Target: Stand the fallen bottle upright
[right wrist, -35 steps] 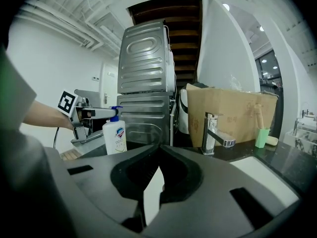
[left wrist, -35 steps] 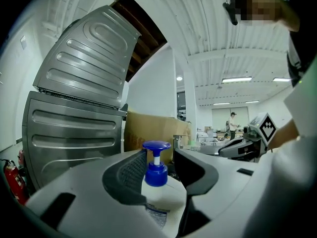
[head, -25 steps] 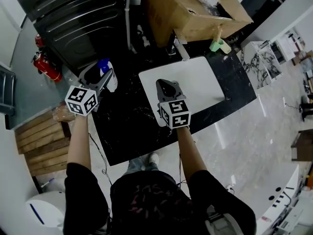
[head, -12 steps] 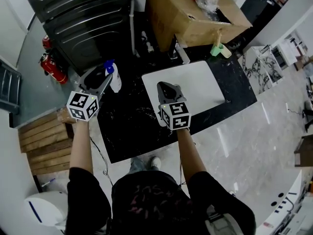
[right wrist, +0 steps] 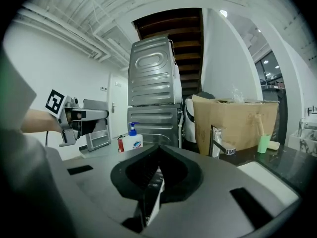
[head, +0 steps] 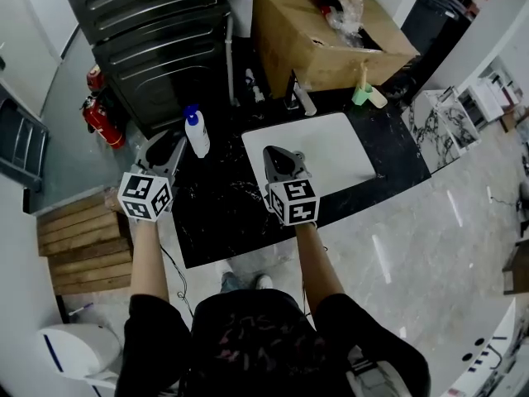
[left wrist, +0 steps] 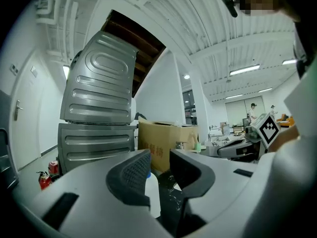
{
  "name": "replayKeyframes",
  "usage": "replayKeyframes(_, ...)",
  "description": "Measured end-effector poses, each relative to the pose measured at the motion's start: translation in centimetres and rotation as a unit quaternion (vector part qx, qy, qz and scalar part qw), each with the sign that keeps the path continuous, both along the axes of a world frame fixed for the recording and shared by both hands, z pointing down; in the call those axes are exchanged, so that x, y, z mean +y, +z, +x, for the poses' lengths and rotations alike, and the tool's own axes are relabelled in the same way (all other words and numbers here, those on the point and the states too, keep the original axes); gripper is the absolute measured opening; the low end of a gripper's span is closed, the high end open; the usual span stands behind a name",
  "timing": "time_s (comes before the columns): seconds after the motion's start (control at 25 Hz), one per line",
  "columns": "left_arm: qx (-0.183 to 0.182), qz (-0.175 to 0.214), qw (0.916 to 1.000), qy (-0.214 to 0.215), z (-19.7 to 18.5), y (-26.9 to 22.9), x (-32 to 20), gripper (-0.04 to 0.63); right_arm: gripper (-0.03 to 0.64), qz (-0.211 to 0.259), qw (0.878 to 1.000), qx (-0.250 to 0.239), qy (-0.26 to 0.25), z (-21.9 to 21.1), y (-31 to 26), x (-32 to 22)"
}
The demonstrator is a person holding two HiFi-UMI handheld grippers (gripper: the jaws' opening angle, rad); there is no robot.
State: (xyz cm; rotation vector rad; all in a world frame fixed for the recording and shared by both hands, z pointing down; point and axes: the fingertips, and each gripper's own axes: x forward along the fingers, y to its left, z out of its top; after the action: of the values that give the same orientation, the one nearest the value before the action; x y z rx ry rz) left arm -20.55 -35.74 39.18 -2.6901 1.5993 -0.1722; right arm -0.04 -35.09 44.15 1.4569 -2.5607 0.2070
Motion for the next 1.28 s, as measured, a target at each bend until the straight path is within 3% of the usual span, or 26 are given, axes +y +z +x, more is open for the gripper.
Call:
replayKeyframes(0.36, -0.002, 0.004, 0.9989, -0.046, 1.4, -1.8, 5.8, 0.052, 0.012, 0.015, 1.000, -0.018, -0.018, 0.6, -2.0, 3.6)
replayKeyframes(0.6, 0.002, 0.009, 0.9971, -0.075, 2.0, -2.1, 9.7, 0.025, 0.012, 0.036, 0.999, -0.002, -0.030, 1.2, -3.3, 6.5)
replayKeyframes(0.84, -0.007, 0.013, 0.9933, -0.115, 1.4, -2.6, 13.6, 0.017, 0.012, 0.050, 0.998, 0.004, -0.039, 1.6, -4.0, 8.9)
replayKeyframes(1.0, 0.016, 0.010, 0.9912, -0.131, 0.8, -2.1, 15.3, 0.015, 0.012, 0.058, 0.997, 0.011, -0.041, 1.7, -4.0, 9.9)
replayKeyframes(1.28, 0.022, 0.011, 0.9881, -0.152, 0.0, -1.3, 17.4, 0.015, 0.012, 0.058, 0.998, 0.011, -0.038, 2.1, -3.8, 10.9)
